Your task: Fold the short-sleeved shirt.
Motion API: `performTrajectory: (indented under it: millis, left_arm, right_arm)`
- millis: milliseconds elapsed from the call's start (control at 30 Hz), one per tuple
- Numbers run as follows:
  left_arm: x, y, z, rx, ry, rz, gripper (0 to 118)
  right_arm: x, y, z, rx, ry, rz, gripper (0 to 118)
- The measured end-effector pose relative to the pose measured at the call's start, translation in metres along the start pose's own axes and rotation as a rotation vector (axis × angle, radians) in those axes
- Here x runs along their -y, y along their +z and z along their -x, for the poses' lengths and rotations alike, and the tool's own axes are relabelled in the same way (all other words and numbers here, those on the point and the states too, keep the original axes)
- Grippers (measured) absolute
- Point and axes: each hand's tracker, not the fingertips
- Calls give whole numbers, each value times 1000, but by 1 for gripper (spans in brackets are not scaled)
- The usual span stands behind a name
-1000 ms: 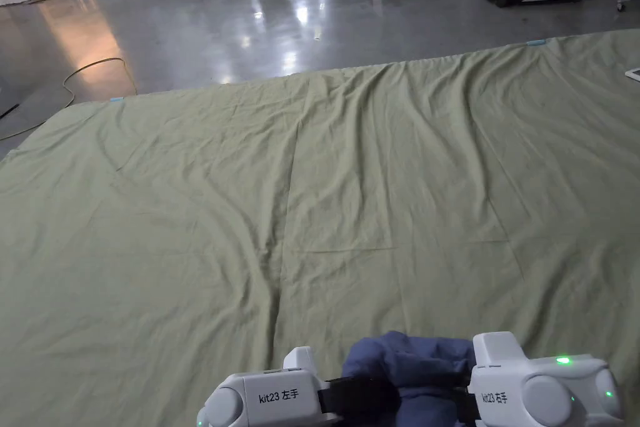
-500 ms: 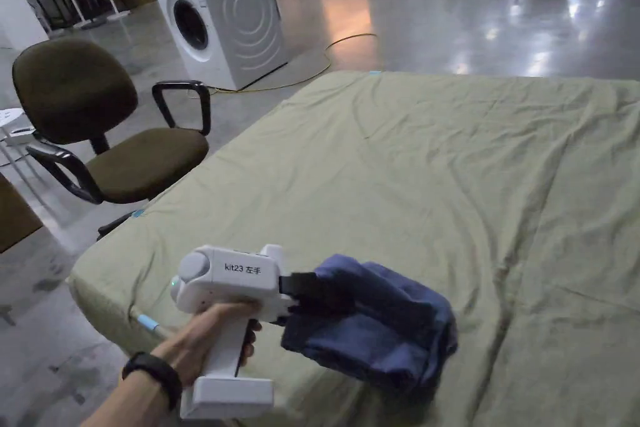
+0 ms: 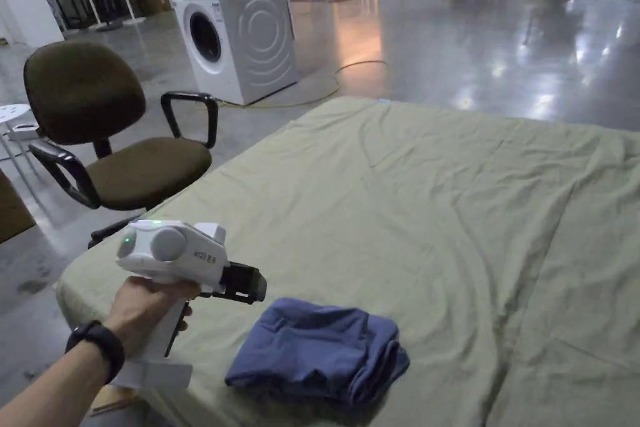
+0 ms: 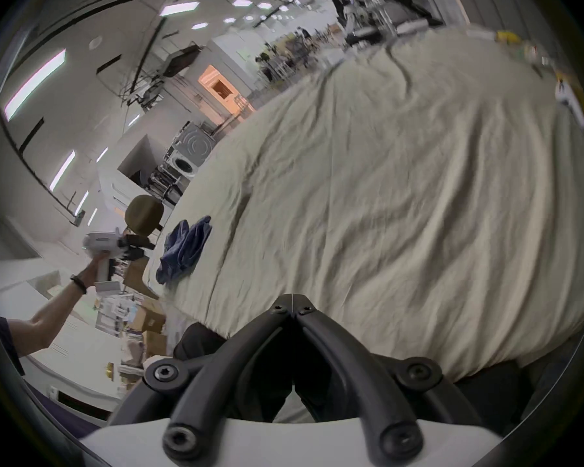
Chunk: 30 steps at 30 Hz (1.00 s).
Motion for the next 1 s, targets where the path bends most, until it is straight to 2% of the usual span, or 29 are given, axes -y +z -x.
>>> performTrajectory:
  millis: [67, 200, 300, 367, 433, 467, 533, 567, 633, 667, 700, 733, 767, 833, 867, 900, 967, 1000]
  left_arm:
    - [-2, 62, -25, 45, -61, -163, 86]
    - [18, 206, -91, 68, -301, -525, 86]
    - [52, 275, -142, 126, -325, -697, 86]
    - [77, 296, -168, 174, -258, -824, 86]
    - [103, 310, -195, 279, -217, -877, 84]
    - [115, 313, -208, 322, -194, -907, 83]
    - [135, 314, -238, 288, -302, -949, 80]
    - [144, 314, -251, 213, -336, -955, 78]
    - [156, 302, -266, 79, -368, -948, 67]
    - [161, 300, -270, 100, -370, -922, 55]
    - [166, 301, -271, 166, -402, -905, 24]
    - [169, 302, -271, 229, -416, -880, 1]
    - [172, 305, -267, 242, -419, -883, 1]
    - [177, 307, -261, 188, -312, -897, 0]
    - [178, 308, -258, 200, -278, -890, 0]
    - [179, 312, -258, 243, -258, -909, 0]
    - [176, 311, -254, 240, -264, -910, 0]
    - [173, 310, -255, 211, -260, -904, 0]
  right_arm:
    - [-7, 23, 10, 32, 54, -87, 0]
    - [-23, 79, 44, 161, 198, -262, 0]
    - [-27, 114, 62, 203, 232, -395, 0]
    - [-30, 130, 71, 200, 255, -485, 0]
    - [-33, 144, 83, 230, 330, -579, 0]
    - [-35, 147, 86, 234, 361, -566, 0]
    - [-38, 154, 97, 269, 421, -602, 0]
    - [-40, 157, 101, 277, 438, -611, 0]
    - [-43, 161, 104, 271, 464, -640, 0]
    - [-44, 163, 106, 263, 482, -661, 0]
    - [-46, 166, 109, 247, 509, -659, 0]
    - [-48, 169, 109, 236, 554, -640, 0]
    - [-50, 172, 111, 235, 590, -634, 0]
    - [-48, 175, 116, 292, 610, -708, 0]
    - [-47, 177, 117, 291, 593, -745, 0]
    - [-46, 177, 114, 279, 522, -753, 0]
    - [-42, 174, 109, 256, 465, -780, 0]
    - [-42, 172, 110, 291, 493, -795, 0]
